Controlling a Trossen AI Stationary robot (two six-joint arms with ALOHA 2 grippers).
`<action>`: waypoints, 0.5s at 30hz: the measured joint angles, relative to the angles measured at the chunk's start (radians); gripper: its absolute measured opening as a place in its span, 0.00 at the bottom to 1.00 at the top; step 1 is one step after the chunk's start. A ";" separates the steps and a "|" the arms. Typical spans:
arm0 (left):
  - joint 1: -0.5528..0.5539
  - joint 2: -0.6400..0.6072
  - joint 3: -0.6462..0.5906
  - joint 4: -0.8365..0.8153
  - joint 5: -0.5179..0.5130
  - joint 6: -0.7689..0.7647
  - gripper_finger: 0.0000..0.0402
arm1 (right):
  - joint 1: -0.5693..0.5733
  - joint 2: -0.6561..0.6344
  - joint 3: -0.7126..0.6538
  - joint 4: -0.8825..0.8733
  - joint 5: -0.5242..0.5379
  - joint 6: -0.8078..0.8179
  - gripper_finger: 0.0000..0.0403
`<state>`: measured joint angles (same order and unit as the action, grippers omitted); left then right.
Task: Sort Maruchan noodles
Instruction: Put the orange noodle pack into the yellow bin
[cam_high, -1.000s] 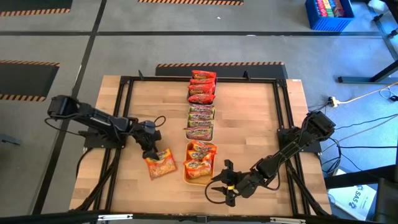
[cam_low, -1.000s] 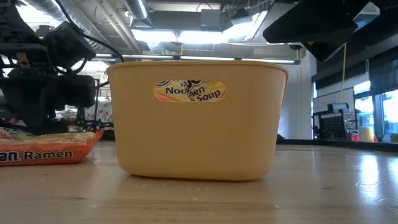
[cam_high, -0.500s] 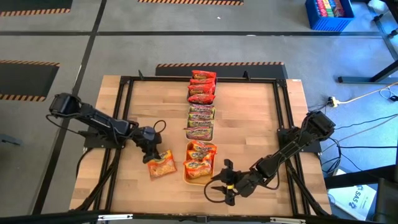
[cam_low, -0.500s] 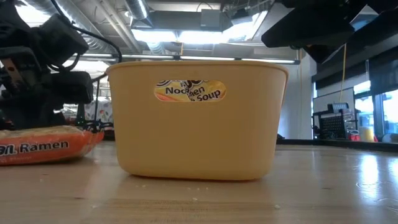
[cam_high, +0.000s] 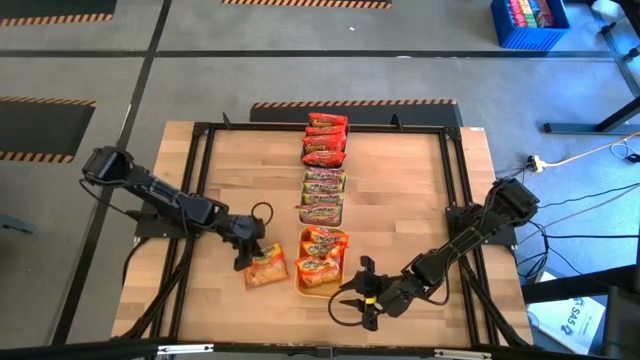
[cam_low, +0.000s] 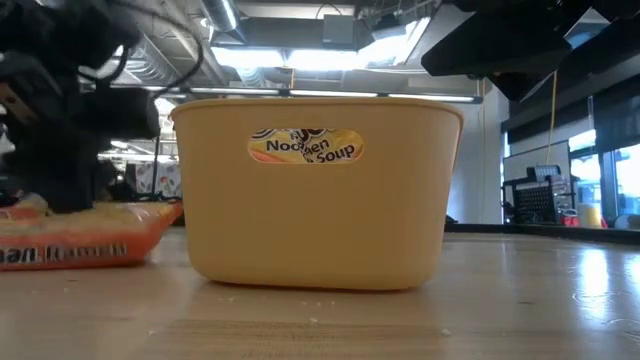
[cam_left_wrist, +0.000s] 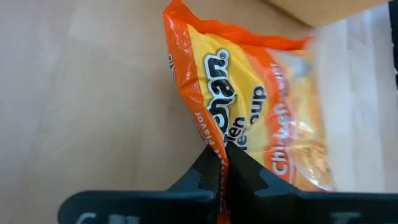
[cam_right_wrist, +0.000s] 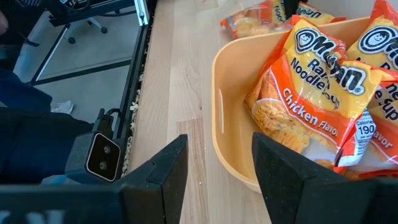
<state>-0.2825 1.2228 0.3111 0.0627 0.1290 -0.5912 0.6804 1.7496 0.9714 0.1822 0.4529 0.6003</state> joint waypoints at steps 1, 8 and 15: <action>-0.017 0.000 0.026 -0.032 -0.018 0.006 0.01 | 0.000 0.000 0.000 0.000 0.000 0.000 0.40; -0.146 -0.002 0.225 -0.344 -0.215 0.028 0.00 | 0.000 0.000 0.000 0.000 0.000 0.000 0.40; -0.259 -0.003 0.413 -0.555 -0.338 0.019 0.00 | 0.000 0.000 0.000 -0.002 0.000 -0.003 0.40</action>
<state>-0.5414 1.2201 0.7239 -0.4927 -0.2094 -0.5724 0.6804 1.7496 0.9714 0.1803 0.4534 0.5976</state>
